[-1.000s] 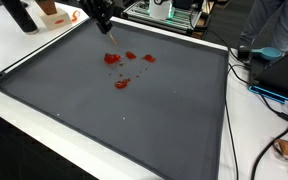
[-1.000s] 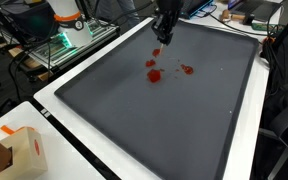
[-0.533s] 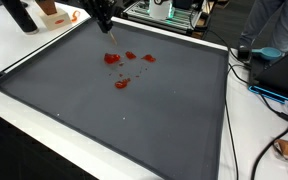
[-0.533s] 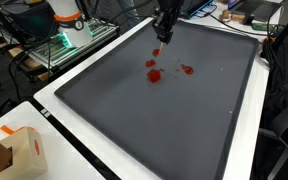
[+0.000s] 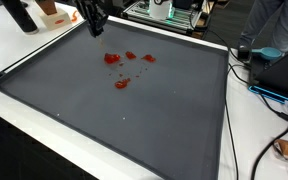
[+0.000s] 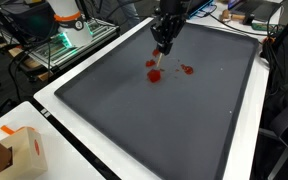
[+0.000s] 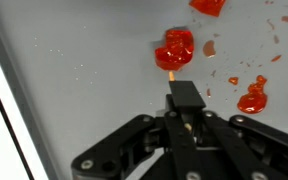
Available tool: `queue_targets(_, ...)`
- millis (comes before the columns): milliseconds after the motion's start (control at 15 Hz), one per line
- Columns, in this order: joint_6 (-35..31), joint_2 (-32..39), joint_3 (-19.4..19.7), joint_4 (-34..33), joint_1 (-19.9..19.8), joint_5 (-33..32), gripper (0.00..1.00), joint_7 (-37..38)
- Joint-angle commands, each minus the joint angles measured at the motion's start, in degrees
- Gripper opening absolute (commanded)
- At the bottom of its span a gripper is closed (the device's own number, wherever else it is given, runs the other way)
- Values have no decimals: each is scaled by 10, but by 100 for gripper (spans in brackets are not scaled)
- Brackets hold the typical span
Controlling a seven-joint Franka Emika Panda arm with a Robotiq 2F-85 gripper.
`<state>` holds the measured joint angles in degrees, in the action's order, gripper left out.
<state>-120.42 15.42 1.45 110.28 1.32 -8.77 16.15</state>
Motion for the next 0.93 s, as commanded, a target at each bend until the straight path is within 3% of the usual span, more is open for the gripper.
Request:
queue_targets(0, 1, 23, 26, -12, 35, -92, 3, 130)
queue_targets(400, 69, 63, 47, -37, 73, -218, 3, 295)
queue_targets(867, 146, 115, 41, -76, 88, -270, 3, 364)
